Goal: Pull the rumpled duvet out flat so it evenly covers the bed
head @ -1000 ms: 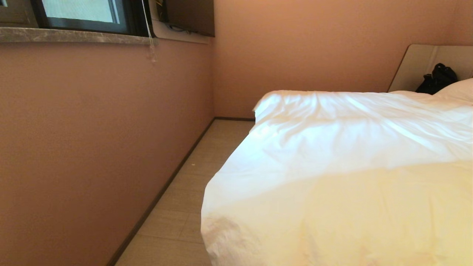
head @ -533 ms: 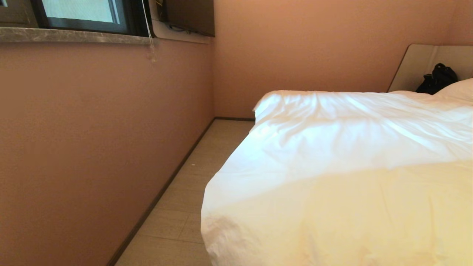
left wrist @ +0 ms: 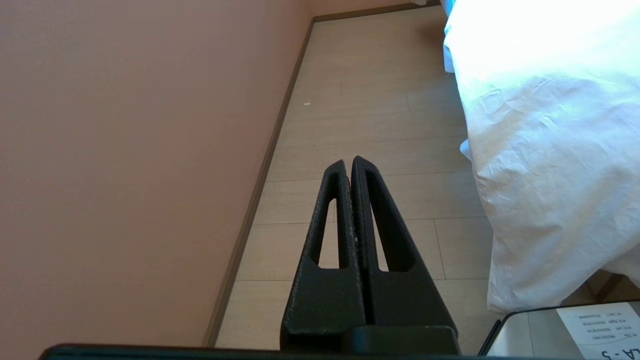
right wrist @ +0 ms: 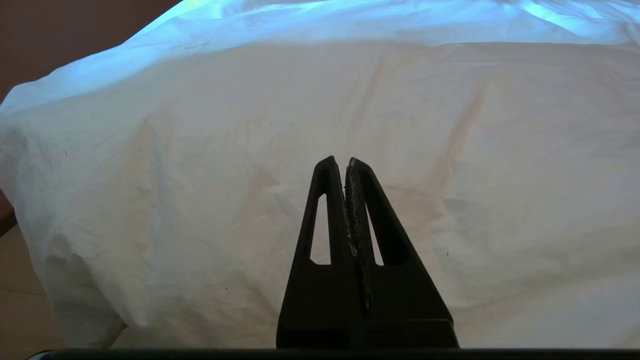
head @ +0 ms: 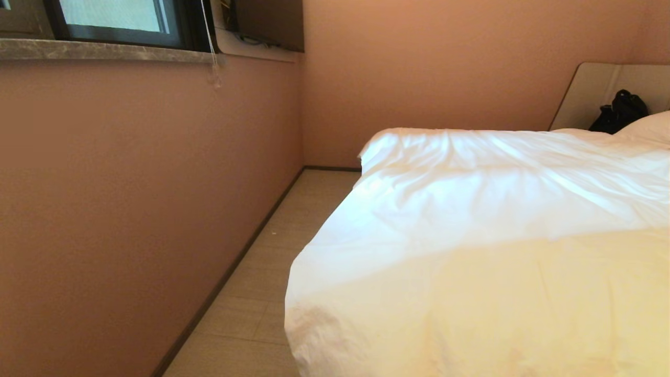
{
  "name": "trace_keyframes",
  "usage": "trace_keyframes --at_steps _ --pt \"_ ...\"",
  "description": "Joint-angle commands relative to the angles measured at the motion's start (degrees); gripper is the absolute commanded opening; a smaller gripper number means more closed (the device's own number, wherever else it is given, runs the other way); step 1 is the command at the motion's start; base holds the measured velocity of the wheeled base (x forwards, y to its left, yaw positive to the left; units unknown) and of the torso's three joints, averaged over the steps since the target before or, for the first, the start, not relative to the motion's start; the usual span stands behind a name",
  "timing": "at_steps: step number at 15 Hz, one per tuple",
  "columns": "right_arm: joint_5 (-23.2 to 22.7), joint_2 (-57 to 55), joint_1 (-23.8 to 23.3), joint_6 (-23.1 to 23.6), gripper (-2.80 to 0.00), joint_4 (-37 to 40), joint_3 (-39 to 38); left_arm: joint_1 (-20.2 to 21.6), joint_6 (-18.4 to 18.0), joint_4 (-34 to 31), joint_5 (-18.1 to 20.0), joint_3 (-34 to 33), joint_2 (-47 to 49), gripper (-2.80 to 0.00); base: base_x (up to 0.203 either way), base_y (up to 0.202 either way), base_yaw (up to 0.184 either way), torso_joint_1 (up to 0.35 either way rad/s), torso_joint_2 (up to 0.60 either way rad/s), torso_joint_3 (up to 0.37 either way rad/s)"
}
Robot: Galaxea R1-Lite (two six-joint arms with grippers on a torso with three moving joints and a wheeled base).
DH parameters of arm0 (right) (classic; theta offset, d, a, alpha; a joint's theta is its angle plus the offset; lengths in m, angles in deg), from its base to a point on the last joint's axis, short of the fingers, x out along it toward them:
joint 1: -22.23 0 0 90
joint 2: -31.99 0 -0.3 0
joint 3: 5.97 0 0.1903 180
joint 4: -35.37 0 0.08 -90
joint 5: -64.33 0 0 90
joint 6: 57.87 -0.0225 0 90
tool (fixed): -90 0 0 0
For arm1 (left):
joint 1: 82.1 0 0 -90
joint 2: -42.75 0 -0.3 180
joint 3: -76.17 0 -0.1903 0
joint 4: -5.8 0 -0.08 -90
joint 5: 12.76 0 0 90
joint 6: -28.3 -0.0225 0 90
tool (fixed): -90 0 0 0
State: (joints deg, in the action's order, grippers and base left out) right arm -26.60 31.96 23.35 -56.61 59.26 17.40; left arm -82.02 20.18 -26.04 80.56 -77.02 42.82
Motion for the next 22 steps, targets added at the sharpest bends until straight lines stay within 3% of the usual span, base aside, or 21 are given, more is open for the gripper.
trace_keyframes --at_steps 1,7,19,22 --pt "0.0 0.0 0.0 0.0 -2.80 0.0 0.0 0.0 -0.1 -0.1 0.0 0.0 0.0 -2.80 0.000 0.000 0.000 0.000 0.00 0.000" --pt "0.0 0.0 0.0 0.1 -2.80 0.0 0.0 0.0 0.1 0.0 0.0 0.0 0.0 -2.80 -0.011 0.000 -0.001 0.001 0.00 0.000" --pt "0.0 0.0 0.0 0.1 -2.80 0.0 0.0 0.0 0.2 0.0 0.0 0.0 0.0 -2.80 -0.189 0.000 0.001 0.003 0.00 0.001" --pt "0.0 0.0 0.0 0.1 -2.80 0.0 0.0 0.0 0.2 0.0 0.0 0.0 0.0 -2.80 -0.074 0.000 0.000 -0.002 0.00 0.005"
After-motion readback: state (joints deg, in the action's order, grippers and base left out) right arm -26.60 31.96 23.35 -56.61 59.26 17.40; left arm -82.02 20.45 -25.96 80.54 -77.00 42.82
